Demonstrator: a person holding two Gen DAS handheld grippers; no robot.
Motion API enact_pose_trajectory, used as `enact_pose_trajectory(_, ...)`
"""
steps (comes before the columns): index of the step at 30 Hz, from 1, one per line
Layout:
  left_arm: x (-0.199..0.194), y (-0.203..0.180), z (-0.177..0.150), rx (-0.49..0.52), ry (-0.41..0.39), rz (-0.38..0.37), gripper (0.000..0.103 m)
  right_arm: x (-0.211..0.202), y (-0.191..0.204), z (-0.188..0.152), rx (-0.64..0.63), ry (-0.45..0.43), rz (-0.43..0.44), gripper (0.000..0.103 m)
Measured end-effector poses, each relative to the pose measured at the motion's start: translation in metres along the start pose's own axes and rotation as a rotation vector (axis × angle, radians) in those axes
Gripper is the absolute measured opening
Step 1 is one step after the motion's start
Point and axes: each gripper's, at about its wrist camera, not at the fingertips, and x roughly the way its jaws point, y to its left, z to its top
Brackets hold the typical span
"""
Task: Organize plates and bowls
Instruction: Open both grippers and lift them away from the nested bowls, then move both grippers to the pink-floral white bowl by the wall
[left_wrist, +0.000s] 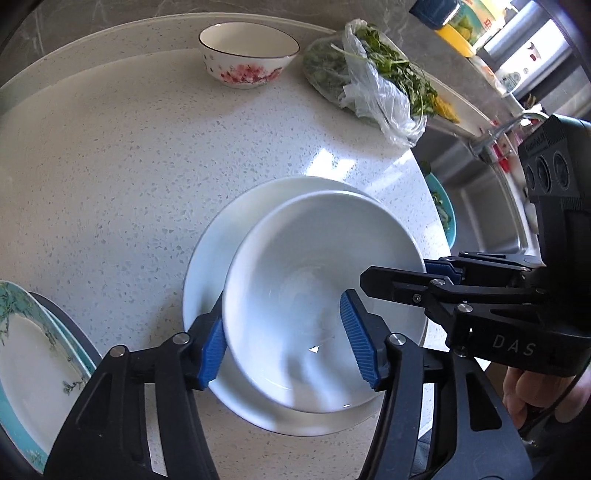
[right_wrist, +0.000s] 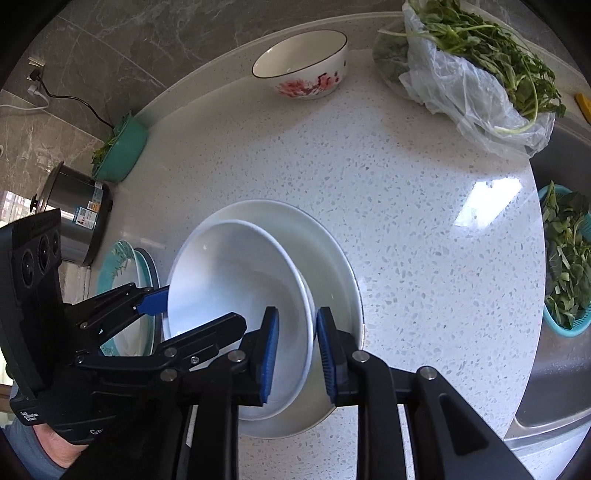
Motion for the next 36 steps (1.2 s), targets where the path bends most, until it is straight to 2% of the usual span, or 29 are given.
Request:
enact_pose_trajectory(4,-0.008,0.003,0.005,-0.017,-0.022,0.004,0.067,-0.008,-0.002,0.003,0.009,-0.02,0.022,0.034)
enact_pose_trajectory(6,-0.013,0.006,0.008,-0.026,-0.032,-0.009,0.07,-0.012,-0.005,0.004,0.011,-0.034,0.019,0.043)
enact_pose_trajectory(10,-0.023,0.008,0.011,-0.035,-0.038,-0.024,0.074,-0.017,-0.008,0.003,0.016,-0.031,0.057,0.051)
enact_pose_trajectory(11,-0.028,0.008,0.014,-0.035,-0.037,-0.038,0.077,-0.019,-0.008,0.002,0.019,-0.034,0.064,0.056)
enact_pose_trajectory(13,-0.036,0.008,0.016,-0.04,-0.036,-0.061,0.091,-0.029,-0.012,0.0,0.042,-0.048,0.1,0.067)
enact_pose_trajectory(14,-0.042,0.008,0.019,-0.04,-0.039,-0.08,0.102,-0.039,-0.015,-0.001,0.056,-0.069,0.122,0.079)
enact_pose_trajectory(16,-0.056,0.007,0.028,-0.018,-0.054,-0.094,0.103,-0.056,-0.019,-0.002,0.061,-0.107,0.148,0.089)
enact_pose_trajectory(20,-0.085,0.016,0.054,0.035,-0.112,-0.083,0.103,-0.088,-0.041,0.001,0.112,-0.166,0.253,0.092)
enact_pose_trajectory(24,-0.106,0.039,0.092,0.082,-0.19,-0.078,0.103,-0.118,-0.073,0.016,0.223,-0.249,0.303,0.097)
enact_pose_trajectory(29,-0.1,0.073,0.14,0.069,-0.179,-0.1,0.103,-0.139,-0.088,0.051,0.283,-0.312,0.386,0.1)
enact_pose_trajectory(33,-0.085,0.106,0.185,-0.017,-0.142,-0.146,0.103,-0.14,-0.081,0.084,0.257,-0.328,0.359,0.1)
enact_pose_trajectory(36,-0.072,0.118,0.212,-0.004,-0.122,-0.092,0.103,-0.127,-0.074,0.116,0.241,-0.308,0.311,0.1)
